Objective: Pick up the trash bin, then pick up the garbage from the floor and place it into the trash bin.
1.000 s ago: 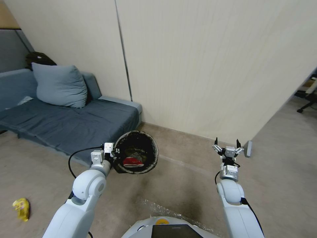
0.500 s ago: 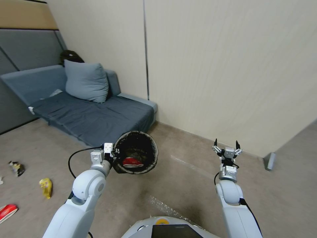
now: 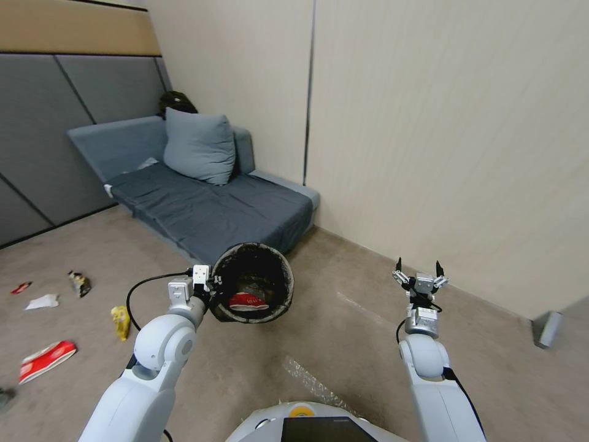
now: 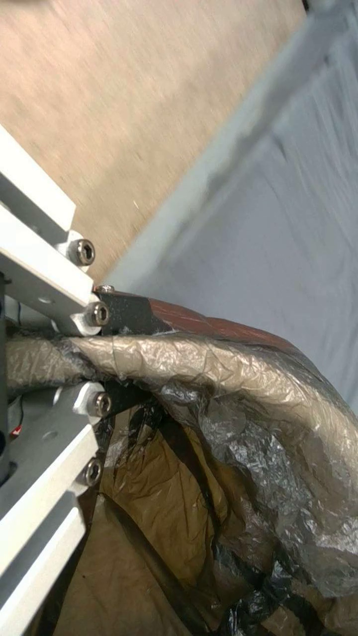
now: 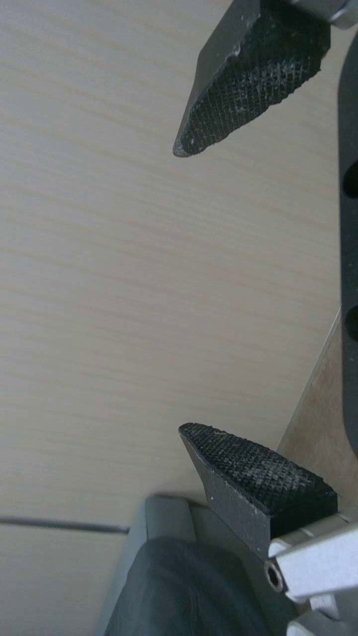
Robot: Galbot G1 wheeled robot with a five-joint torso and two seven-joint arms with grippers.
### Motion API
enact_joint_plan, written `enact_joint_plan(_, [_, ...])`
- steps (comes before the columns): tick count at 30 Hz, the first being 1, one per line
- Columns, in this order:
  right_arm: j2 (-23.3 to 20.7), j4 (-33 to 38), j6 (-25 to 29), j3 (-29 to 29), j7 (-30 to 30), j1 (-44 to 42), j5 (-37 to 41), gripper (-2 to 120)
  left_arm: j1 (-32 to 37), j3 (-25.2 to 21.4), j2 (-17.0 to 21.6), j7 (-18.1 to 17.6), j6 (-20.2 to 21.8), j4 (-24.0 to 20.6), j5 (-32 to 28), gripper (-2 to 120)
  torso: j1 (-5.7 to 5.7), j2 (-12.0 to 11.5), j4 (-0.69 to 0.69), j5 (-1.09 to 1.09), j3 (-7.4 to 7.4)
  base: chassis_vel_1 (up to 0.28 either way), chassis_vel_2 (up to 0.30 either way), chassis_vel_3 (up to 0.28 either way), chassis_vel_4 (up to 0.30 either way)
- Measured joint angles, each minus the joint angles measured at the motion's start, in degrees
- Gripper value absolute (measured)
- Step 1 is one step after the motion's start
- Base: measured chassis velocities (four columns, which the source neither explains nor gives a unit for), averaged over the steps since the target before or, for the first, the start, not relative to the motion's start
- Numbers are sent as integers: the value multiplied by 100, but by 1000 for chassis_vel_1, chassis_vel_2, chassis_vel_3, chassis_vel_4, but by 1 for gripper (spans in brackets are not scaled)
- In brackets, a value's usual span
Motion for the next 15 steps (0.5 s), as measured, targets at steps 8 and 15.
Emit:
enact_joint_plan(8, [13,-3,2,-12,0,-18,-21,100,2,-1,5,2,0,3,13,0,0,0,1,0,0,59,61,72,60])
enact_joint_plan(15, [16,-22,9,-14,3,-22,-37,100,4,-1,15,-2,-1,12,20,0,0,0,1,1,0,63,67,60,61])
